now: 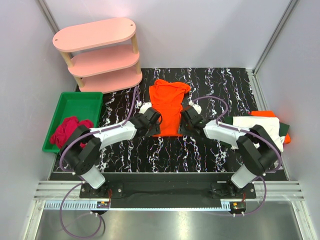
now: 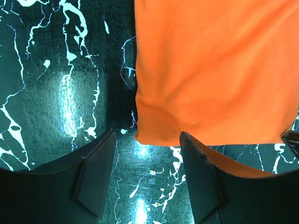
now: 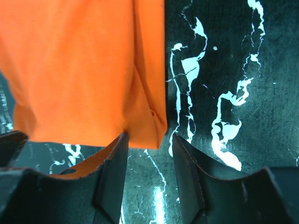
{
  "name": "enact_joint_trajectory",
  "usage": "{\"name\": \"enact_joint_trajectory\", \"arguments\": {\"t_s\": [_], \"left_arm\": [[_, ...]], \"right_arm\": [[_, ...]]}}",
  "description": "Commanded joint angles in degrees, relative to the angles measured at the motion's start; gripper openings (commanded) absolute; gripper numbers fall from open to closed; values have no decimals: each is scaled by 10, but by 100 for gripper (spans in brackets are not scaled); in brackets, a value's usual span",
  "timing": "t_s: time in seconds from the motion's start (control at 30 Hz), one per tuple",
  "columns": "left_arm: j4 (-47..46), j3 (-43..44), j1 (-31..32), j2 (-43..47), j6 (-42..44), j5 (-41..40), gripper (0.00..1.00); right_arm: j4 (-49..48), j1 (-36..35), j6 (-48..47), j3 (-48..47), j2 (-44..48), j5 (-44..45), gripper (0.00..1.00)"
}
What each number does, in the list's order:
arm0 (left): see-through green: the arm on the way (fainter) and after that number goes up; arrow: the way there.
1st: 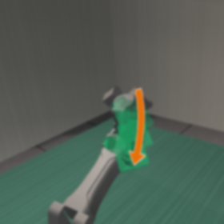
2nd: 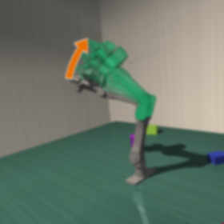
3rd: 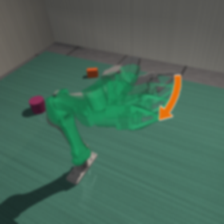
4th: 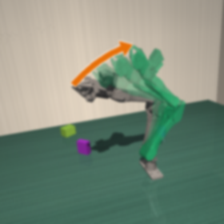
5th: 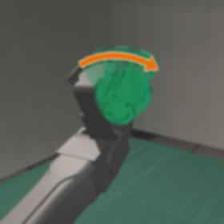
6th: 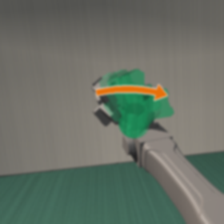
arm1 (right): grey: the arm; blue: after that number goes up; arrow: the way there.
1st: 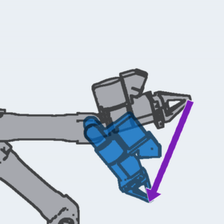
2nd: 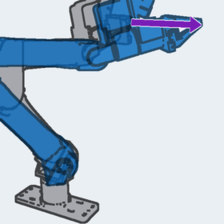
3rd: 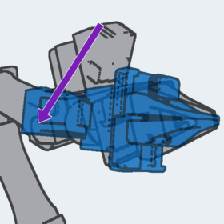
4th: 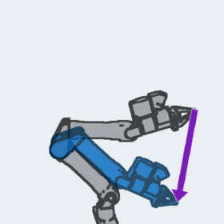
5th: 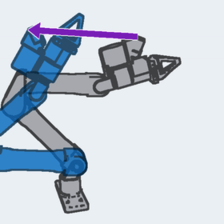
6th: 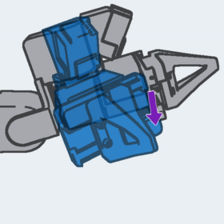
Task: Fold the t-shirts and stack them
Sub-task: Fold the folded rectangular tshirt in 1/3 of the way, then grab one side of the 2/3 rectangular tshirt with both arms
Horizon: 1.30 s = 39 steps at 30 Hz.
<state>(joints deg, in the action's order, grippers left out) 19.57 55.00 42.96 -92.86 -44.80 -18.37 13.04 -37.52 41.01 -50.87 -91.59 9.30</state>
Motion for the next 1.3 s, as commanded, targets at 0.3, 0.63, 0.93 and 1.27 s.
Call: {"name": "enact_joint_trajectory", "arguments": {"t_s": [0.3, 0.63, 0.93, 1.27], "left_arm": [[-10, 9, 3, -3, -3, -1, 61], [-10, 12, 3, -21, -19, 9, 61], [-35, 19, 3, -47, -40, 36, 55], [-32, 22, 3, -62, -57, 33, 33]], "right_arm": [[-11, -5, 32, 24, -66, 15, 45], [20, -6, 54, 38, -50, 34, 0], [29, -6, 49, 53, -32, 34, 0], [34, -5, 40, 55, -25, 30, 0]]}}
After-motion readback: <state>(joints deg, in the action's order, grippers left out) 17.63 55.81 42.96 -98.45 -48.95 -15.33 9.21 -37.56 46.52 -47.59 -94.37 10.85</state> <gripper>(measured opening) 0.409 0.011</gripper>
